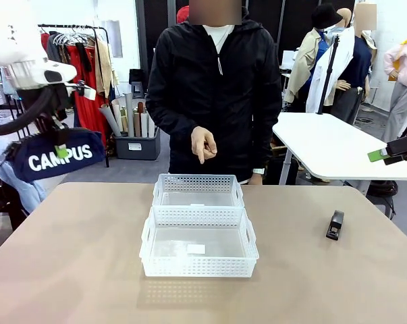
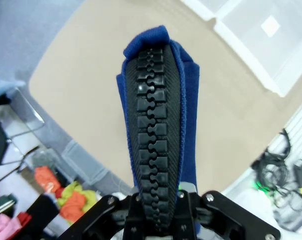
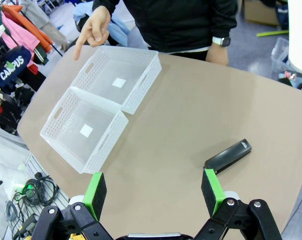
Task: Distribute items into two baskets.
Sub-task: Move the picked Pencil pouch towards the Organizing basket indicated by the person, stopping as directed.
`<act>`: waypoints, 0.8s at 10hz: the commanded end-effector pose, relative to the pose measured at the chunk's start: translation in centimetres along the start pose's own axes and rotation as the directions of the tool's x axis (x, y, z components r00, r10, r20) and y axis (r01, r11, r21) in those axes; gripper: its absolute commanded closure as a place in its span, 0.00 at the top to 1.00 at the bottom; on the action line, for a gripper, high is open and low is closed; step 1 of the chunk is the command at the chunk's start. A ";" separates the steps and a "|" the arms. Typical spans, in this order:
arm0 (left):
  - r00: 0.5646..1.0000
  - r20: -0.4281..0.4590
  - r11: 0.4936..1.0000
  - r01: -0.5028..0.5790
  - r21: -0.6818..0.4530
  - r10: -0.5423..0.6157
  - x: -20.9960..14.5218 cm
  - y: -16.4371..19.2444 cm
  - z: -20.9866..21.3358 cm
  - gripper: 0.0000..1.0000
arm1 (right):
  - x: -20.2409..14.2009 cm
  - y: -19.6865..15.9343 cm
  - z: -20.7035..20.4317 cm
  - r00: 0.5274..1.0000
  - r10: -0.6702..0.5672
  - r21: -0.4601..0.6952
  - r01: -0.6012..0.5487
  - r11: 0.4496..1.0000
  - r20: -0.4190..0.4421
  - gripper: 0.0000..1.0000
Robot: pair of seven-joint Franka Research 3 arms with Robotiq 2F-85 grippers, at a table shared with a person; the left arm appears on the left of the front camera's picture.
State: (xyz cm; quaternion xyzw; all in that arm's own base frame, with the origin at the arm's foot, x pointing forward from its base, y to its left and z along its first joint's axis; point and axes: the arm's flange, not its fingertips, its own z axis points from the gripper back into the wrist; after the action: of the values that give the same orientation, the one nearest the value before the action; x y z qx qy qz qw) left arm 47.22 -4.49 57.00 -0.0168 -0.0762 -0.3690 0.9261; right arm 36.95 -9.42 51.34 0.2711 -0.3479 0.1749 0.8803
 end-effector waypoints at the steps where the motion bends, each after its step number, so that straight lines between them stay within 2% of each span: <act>1: 0.998 0.031 0.999 0.052 0.012 -0.053 -1.3 -3.7 -0.4 0.00 | 0.1 -0.1 0.0 1.000 0.004 0.020 -0.004 1.000 0.018 1.00; 3: 0.990 0.024 0.991 0.137 0.015 -0.137 -2.1 -7.5 -1.4 0.00 | 0.1 -0.1 0.0 1.000 0.004 0.020 -0.004 1.000 0.018 1.00; 4: 0.988 0.015 0.988 0.152 0.016 -0.152 -2.2 -8.0 -1.6 0.00 | 0.1 -0.1 0.0 1.000 0.004 0.020 -0.004 1.000 0.018 1.00; 5: 0.984 0.003 0.984 0.177 -0.031 -0.177 -2.2 -7.8 -1.9 0.00 | 0.1 -0.1 0.0 1.000 0.004 0.020 -0.004 1.000 0.018 1.00; 6: 0.959 0.012 0.955 0.284 -0.081 -0.284 -2.2 -7.7 -2.2 0.00 | 0.1 -0.1 0.0 1.000 0.004 0.020 -0.004 1.000 0.018 1.00; 8: 0.926 0.048 0.921 0.376 -0.103 -0.373 -1.5 -7.6 -3.0 0.00 | 0.1 -0.1 0.0 1.000 0.004 0.020 -0.004 1.000 0.018 1.00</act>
State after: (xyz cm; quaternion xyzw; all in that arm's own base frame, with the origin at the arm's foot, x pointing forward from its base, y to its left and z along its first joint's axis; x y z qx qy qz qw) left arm 40.63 -9.53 53.56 -0.0359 -0.0649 -0.5179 0.8522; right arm 36.95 -9.42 51.34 0.2710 -0.3479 0.1748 0.8803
